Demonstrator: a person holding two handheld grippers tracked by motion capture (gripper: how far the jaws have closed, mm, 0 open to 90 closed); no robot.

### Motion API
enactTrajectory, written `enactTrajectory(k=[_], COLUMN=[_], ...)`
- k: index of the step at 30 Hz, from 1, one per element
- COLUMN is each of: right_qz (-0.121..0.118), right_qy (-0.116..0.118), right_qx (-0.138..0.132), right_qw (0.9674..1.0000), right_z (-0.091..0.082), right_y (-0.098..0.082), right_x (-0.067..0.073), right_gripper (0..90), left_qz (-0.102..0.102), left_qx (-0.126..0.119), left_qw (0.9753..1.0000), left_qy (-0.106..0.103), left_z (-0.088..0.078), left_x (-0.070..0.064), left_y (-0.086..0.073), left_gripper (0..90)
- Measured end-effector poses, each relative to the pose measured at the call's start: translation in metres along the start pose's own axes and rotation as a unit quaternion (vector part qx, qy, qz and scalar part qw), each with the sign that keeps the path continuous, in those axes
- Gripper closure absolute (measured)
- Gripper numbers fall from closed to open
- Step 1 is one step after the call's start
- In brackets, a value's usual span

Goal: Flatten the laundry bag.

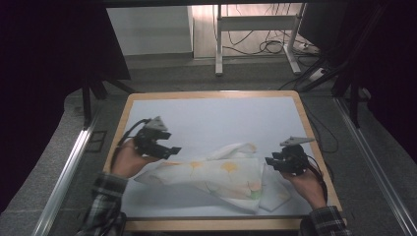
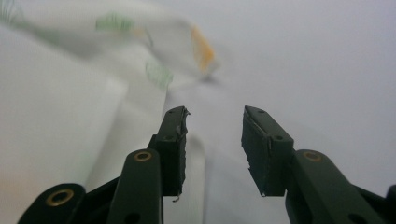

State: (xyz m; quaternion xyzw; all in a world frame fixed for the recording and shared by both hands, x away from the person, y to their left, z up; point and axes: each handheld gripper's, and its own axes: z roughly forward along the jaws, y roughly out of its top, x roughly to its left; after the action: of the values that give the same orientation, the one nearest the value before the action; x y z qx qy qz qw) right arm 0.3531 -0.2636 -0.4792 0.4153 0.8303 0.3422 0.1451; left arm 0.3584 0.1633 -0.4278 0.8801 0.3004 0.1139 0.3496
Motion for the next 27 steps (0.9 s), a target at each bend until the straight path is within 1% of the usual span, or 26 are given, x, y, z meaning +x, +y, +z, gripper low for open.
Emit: enactTrajectory(k=[1,3,4,6,8,9,10,13,14,15,16,17,19,20,21,22,23,24,25,26,27], right_qz=[0.002,0.008,0.014,0.015,0.007,0.004,-0.001,-0.009,-0.013,-0.02,-0.025,-0.027,-0.027,-0.026,-0.025,-0.024,-0.025,-0.024,-0.023,-0.023,-0.023], right_qy=[-0.001,0.005,0.013,0.022,0.035,0.037,0.039,0.049,0.048,0.046,0.045,0.044,0.045,0.046,0.045,0.044,0.042,0.04,0.039,0.038,0.034], right_qx=[-0.003,-0.011,-0.009,0.001,0.012,0.019,0.025,0.038,0.043,0.047,0.049,0.052,0.053,0.051,0.05,0.047,0.042,0.036,0.032,0.027,0.018], right_qw=[1.0,0.9999,0.9998,0.9996,0.9993,0.9991,0.9989,0.9981,0.9978,0.9977,0.9974,0.9973,0.9972,0.9973,0.9974,0.9976,0.9979,0.9983,0.9985,0.9987,0.999], right_z=[0.002,0.008,0.012,0.02,0.025,0.026,0.027,0.026,0.025,0.025,0.024,0.023,0.022,0.02,0.02,0.018,0.017,0.015,0.013,0.011,0.008], right_y=[0.005,0.012,0.013,0.012,0.006,0.002,-0.001,-0.009,-0.013,-0.016,-0.019,-0.02,-0.022,-0.022,-0.022,-0.021,-0.019,-0.017,-0.016,-0.015,-0.012], right_x=[0.0,-0.001,-0.001,0.002,0.006,0.008,0.011,0.016,0.018,0.021,0.022,0.023,0.024,0.023,0.023,0.022,0.022,0.02,0.02,0.019,0.017], right_gripper=[57.8,56.3,55.3,54.9,54.3,53.8,53.4,51.4,50.9,50.3,50.0,49.9,49.9,49.8,49.7,49.3,48.9,48.3,47.7,47.1,46.1], left_qz=[0.003,-0.001,-0.002,-0.001,0.006,0.009,0.007,0.005,0.005,0.016,0.02,0.021,0.025,0.026,0.024,0.017,0.004,-0.001,-0.011,-0.018,-0.021], left_qx=[-0.002,-0.01,-0.011,-0.007,0.007,0.011,0.013,0.028,0.038,0.051,0.059,0.069,0.079,0.079,0.073,0.062,0.044,0.035,0.02,0.002,-0.005], left_qw=[1.0,0.9994,0.9991,0.9984,0.9977,0.9974,0.9971,0.9953,0.9951,0.995,0.9949,0.9944,0.9934,0.9937,0.9949,0.9964,0.9979,0.9986,0.9993,0.9998,0.9998], left_qy=[-0.007,-0.034,-0.041,-0.057,-0.067,-0.071,-0.075,-0.093,-0.091,-0.084,-0.079,-0.078,-0.08,-0.075,-0.065,-0.055,-0.047,-0.041,-0.031,-0.012,-0.003], left_z=[0.011,0.033,0.04,0.063,0.081,0.09,0.097,0.12,0.128,0.134,0.139,0.143,0.147,0.146,0.144,0.14,0.132,0.127,0.122,0.11,0.103], left_x=[-0.002,-0.005,-0.006,-0.013,-0.02,-0.023,-0.026,-0.034,-0.038,-0.04,-0.042,-0.043,-0.043,-0.043,-0.042,-0.039,-0.035,-0.032,-0.03,-0.024,-0.02], left_y=[0.008,0.023,0.028,0.039,0.045,0.047,0.048,0.05,0.05,0.05,0.049,0.048,0.048,0.048,0.049,0.049,0.05,0.05,0.05,0.05,0.05], left_gripper=[35.7,38.7,38.8,38.6,35.6,33.1,30.5,26.6,26.8,28.3,31.6,36.7,59.7,75.4,83.0,86.9,87.6,87.8,87.9,87.9,87.9])
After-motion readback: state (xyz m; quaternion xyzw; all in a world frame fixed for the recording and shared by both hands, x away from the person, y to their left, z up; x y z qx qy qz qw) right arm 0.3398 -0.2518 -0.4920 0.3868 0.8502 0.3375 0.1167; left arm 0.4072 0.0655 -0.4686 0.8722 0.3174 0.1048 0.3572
